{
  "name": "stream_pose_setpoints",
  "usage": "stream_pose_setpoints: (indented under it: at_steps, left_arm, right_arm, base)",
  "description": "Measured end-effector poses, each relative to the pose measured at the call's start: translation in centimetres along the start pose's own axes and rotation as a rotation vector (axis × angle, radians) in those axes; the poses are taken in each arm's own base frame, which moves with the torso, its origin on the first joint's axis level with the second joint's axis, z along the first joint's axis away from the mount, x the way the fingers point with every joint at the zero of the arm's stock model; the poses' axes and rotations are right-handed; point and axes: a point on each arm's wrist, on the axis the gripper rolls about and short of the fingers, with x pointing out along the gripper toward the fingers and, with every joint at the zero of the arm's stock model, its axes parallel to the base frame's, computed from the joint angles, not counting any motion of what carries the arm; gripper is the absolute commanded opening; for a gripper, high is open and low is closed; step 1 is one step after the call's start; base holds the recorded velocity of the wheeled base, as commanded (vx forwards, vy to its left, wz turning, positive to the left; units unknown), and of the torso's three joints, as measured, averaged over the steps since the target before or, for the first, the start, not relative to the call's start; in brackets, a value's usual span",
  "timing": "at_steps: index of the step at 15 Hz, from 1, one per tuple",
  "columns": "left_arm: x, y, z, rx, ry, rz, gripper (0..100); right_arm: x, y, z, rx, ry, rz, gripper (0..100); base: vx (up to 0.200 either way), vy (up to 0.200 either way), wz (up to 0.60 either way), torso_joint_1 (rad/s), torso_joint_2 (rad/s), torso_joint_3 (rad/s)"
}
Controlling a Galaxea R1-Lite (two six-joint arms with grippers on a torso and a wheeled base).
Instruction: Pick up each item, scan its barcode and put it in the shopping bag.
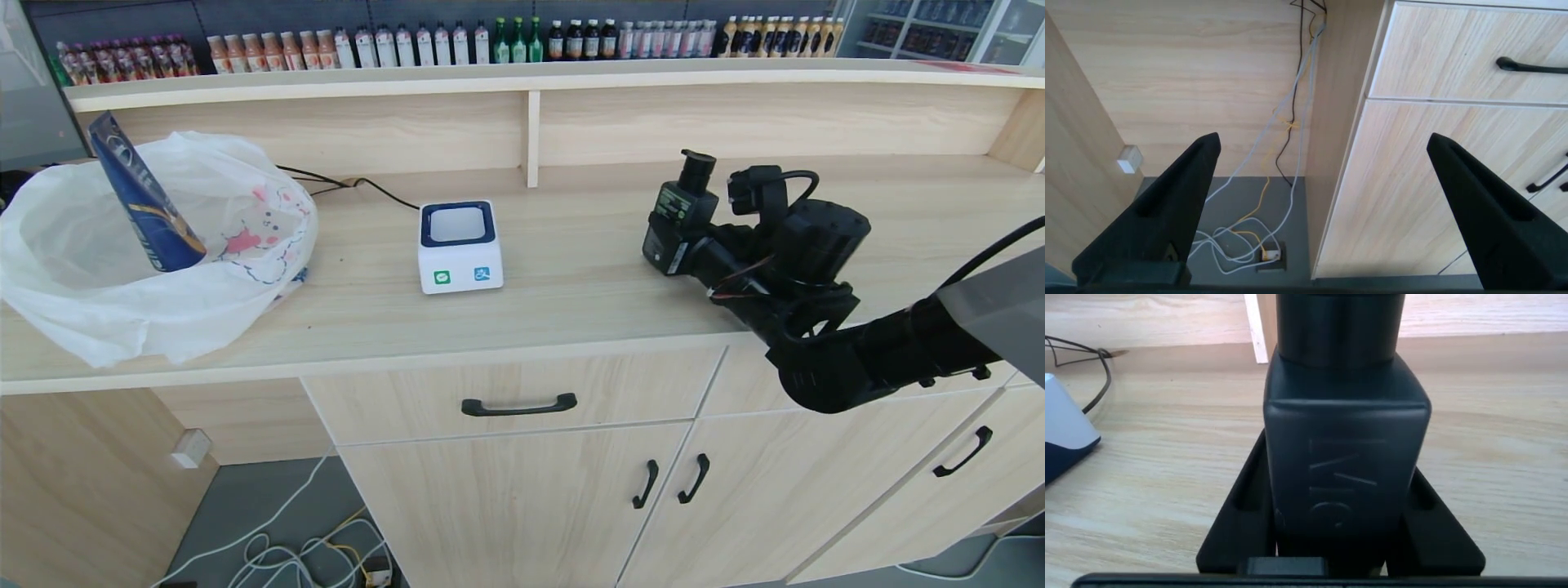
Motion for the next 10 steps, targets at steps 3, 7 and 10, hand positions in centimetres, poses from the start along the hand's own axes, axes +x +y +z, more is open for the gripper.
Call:
stream_pose_setpoints:
  at_steps: [3,7,10]
  left_arm:
    - [0.0,0.0,0.0,0.0,0.0,0.0,100]
    - [0.0,0.0,0.0,0.0,0.0,0.0,100]
    - [0.0,0.0,0.0,0.0,0.0,0.0,100]
  right_arm:
    - [-0.13,0.05,0.08,0.0,0.003,0.001,0]
    - [-0.14,0.02,0.12,0.0,0.003,0.002,0]
    - [-0.26,0.05,0.75,0.0,-0.01,0.013,0]
  base:
    - [0.0,0.0,0.0,0.0,0.0,0.0]
    - [0.0,0.0,0.0,0.0,0.0,0.0]
    - [0.0,0.0,0.0,0.0,0.0,0.0]
